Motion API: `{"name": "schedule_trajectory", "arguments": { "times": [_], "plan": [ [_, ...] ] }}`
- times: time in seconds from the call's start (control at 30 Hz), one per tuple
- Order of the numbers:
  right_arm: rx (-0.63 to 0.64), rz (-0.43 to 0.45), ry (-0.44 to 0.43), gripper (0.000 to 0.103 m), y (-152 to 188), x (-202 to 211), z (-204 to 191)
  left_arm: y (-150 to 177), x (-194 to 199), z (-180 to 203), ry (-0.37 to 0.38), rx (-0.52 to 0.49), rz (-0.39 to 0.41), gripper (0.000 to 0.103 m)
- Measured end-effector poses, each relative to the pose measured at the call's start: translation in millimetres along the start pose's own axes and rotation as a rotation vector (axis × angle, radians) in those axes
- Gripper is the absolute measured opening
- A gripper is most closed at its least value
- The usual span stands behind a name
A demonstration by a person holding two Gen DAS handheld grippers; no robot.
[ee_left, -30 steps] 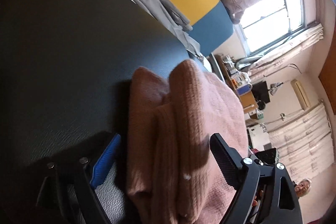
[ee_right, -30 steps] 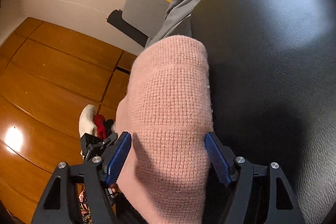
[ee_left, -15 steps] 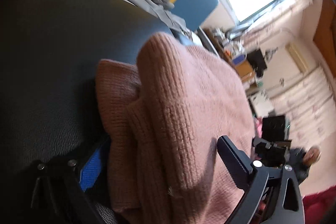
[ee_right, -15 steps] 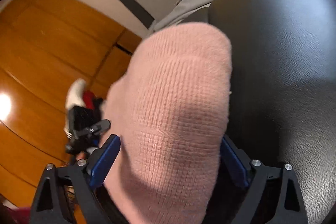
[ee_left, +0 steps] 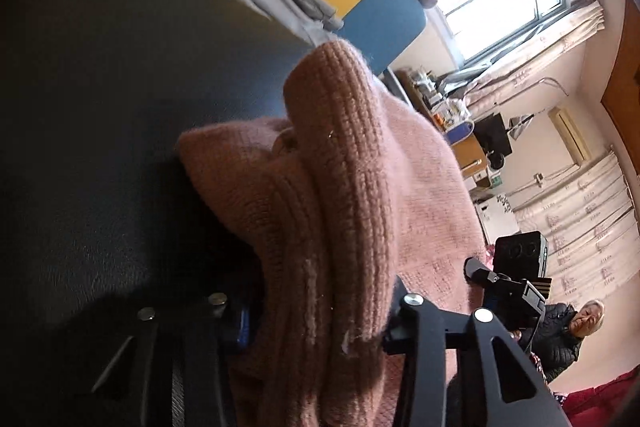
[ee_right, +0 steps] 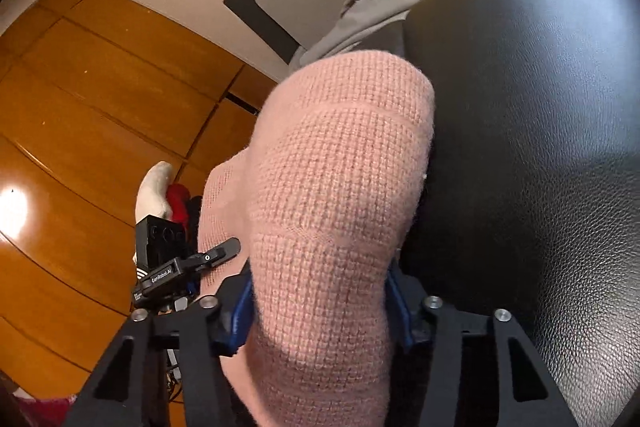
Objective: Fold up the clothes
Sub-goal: 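Carry the held sweater with both grippers over to the stack of folded clothes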
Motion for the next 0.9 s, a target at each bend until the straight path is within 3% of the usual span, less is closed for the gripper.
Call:
{"name": "schedule_trajectory", "arguments": {
  "times": [0.1,0.27,0.43,0.57,0.7,0.9],
  "plan": [
    [-0.001,0.009,-0.032,0.049,-4,4,-14,3,16,9,0.015,-0.001,0.048,0.041],
    [0.061,-0.018,-0.130,0.048,-16,4,-61,0,80,24,0.024,-0.035,0.163,0.041],
    [0.215,-0.052,-0.256,0.048,-41,-16,-150,-11,179,31,0.019,-0.055,0.334,0.041],
    [0.310,-0.081,-0.365,0.048,-64,-49,-225,-32,273,25,-0.036,-0.075,0.474,0.041],
    [0.407,-0.151,-0.451,0.047,-85,-107,-308,-60,356,10,-0.143,-0.068,0.596,0.041],
    [0.449,-0.284,-0.554,0.047,-107,-241,-417,-83,460,-55,-0.297,0.050,0.733,0.042]
  ]
}}
Point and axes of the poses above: each gripper's, at about its wrist camera, not at the fingertips, and x roughly against the way its jaws point, z to its right, y to its underside, the point moved 4 cm from there along -x, roughly the way its jaws point, and after that the axes turned 3 degrees about -y, right-handed, at the moved point
